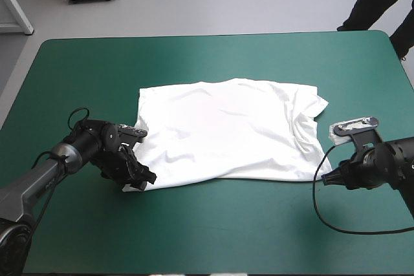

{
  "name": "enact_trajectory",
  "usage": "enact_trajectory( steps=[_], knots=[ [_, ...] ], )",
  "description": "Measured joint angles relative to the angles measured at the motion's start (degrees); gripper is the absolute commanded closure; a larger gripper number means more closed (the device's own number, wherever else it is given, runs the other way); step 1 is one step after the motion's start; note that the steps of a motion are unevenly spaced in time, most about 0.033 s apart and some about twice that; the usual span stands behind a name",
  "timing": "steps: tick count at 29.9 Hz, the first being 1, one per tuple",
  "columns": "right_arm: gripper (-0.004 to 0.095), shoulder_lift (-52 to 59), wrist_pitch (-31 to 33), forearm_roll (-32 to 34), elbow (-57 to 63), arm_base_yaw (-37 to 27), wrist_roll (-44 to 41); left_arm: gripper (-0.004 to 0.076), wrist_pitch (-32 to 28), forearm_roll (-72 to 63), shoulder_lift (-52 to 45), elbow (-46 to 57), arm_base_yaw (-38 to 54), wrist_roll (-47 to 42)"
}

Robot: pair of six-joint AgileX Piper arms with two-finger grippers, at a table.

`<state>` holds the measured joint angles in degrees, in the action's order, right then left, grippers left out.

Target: Fold the cloth

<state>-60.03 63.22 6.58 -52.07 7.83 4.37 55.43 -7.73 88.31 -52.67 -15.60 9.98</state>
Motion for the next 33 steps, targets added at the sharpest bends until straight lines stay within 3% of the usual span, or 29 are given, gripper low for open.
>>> enact_trajectory(
  steps=[2, 7, 8, 15, 23, 33],
  knots=[
    [0.0503, -0.8, 0.0, 0.0, 0.0, 0.0, 0.0, 0.0364, 1.0, -0.3, 1.0, -0.4, 0.0, 0.2],
    [0.0502, -3.4, -0.9, 0.9, 0.0, 0.0, -0.1, 0.0711, 1.8, 1.3, 2.6, -1.4, 0.4, 2.0],
    [0.0502, -4.1, -1.2, 1.4, 0.0, 0.0, -0.4, 0.0745, 1.7, 1.4, 2.8, -1.5, 0.5, 3.0],
    [0.0501, -10.6, -2.4, 2.0, 0.0, 0.0, -1.2, 0.0746, 1.5, -1.2, 3.1, -1.7, 0.8, 7.7],
    [0.05, -20.8, -6.3, -5.1, -5.3, 0.0, -1.0, 0.0746, 1.6, -1.4, 3.1, -1.8, 0.8, 8.6],
    [0.0482, -29.2, -7.1, -5.8, -6.5, 0.0, -0.4, 0.0746, 1.8, -1.4, 3.2, -1.8, 0.9, 9.5]
  ],
)
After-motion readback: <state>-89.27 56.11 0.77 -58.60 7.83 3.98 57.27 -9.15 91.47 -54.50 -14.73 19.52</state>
